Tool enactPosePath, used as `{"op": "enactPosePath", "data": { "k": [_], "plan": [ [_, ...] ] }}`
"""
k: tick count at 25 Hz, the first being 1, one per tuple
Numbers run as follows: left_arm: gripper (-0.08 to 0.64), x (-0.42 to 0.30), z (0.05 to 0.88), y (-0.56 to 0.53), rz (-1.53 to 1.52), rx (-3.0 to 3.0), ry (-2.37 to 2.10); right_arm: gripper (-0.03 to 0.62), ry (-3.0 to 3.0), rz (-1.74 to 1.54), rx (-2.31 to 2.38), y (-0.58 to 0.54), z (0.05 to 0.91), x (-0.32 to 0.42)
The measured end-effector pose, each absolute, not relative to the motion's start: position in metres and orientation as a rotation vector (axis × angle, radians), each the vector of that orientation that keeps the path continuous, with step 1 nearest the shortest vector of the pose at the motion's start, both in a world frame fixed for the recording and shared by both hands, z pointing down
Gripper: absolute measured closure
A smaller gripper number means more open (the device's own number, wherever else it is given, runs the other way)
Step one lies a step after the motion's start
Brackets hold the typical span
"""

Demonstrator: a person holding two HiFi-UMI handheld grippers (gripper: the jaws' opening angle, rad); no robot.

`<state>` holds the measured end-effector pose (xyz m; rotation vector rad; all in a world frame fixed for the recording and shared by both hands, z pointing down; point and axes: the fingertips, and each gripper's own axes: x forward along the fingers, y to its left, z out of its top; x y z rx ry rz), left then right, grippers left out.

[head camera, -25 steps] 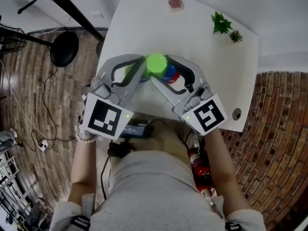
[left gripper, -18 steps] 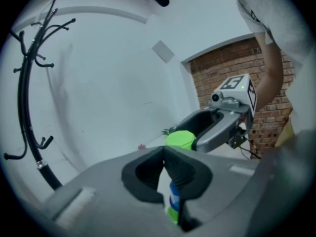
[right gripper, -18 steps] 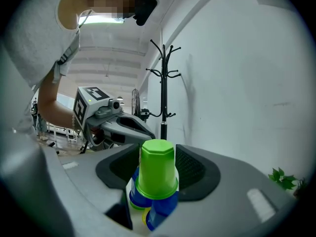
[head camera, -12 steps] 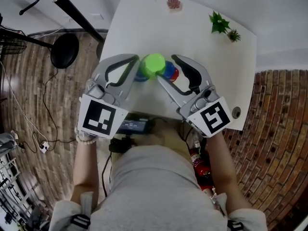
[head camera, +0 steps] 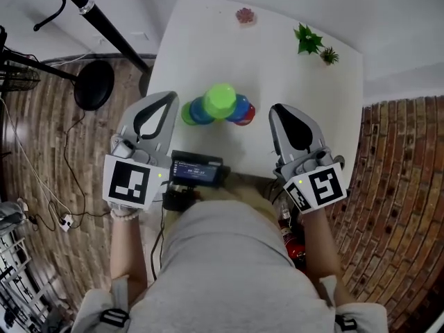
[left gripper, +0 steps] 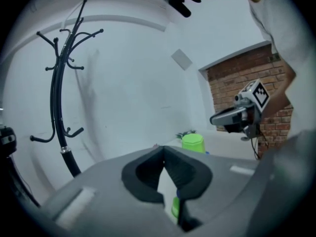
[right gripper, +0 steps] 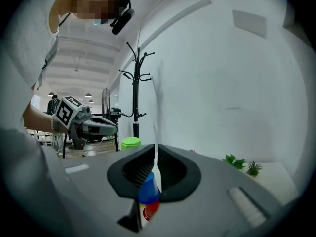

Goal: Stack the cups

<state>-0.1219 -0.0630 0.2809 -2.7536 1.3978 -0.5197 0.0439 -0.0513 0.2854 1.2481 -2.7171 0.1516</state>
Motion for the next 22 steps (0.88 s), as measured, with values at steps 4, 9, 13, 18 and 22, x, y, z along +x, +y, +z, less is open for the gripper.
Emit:
{"op": "enactPosePath", "data": {
  "k": [4,9,13,18,22],
  "plan": [
    [0.563,-0.129,0.286,-0.055,-0.531,-2.765,1.430,0.585,-2.666,0.196,1.300,-0.047,0.297,0.054],
    [0.563,-0.132,0.293,-0.046,-0.535,-2.788,1.436,0.589,-2.624,0.193,1.317,-0.043,0.305,0.059],
    [0.563,-0.135,0.298,-0.039,-0.545,-2.801,1.451,0.589,-2.624,0.196,1.320,-0.040,0.306,0.059],
    [0.563,-0.137,0.301,-0.038,-0.547,-2.804,1.460,0.589,-2.616,0.190,1.307,-0.039,0.309,0.057],
    [0.563,-0.135,0.303,-0.038,-0.544,-2.815,1.463,0.589,-2.619,0.184,1.300,-0.040,0.309,0.056]
  ]
}}
